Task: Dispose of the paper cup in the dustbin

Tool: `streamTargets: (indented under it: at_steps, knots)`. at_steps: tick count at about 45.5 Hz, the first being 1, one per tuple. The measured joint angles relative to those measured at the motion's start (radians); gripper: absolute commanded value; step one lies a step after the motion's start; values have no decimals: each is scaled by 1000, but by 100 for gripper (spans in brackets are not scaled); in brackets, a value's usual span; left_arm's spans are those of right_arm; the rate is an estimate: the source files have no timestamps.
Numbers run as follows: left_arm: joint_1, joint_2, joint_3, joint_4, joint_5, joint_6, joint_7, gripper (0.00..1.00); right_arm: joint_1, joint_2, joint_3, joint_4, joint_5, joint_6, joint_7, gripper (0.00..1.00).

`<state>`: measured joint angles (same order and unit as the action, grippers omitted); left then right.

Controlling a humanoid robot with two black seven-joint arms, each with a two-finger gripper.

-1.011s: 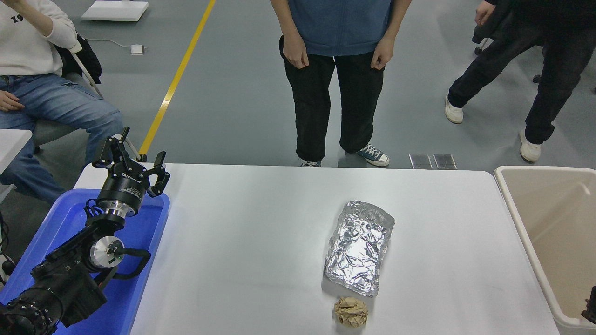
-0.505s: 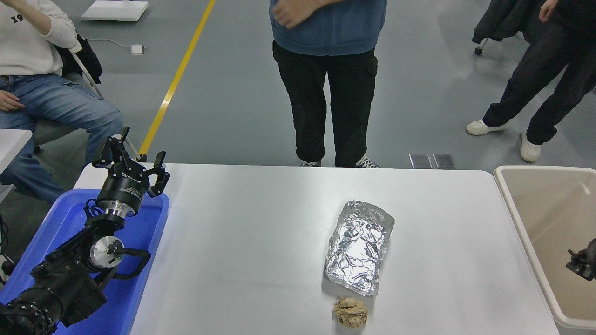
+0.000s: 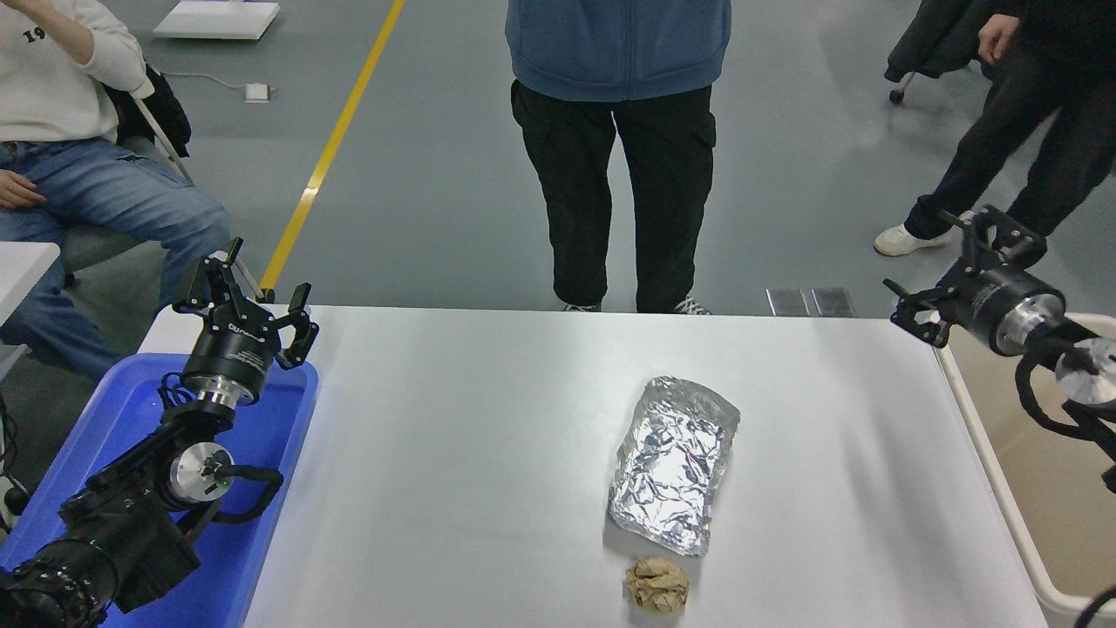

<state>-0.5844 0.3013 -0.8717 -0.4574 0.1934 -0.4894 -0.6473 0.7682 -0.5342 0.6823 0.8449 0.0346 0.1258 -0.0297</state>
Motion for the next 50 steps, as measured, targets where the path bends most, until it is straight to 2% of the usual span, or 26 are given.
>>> streamTargets:
  at_steps: [9,23,50]
  knots:
    - [0,1,0,0,0,0,0,100,4,120,4,-30,-113,-4,32,100]
    - [1,1,0,0,0,0,0,100,2,272,3,-197,-262,-5,204,100]
    - [1,1,0,-1,0,0,0,100,5,456,89,-346,-95,-4,279,100]
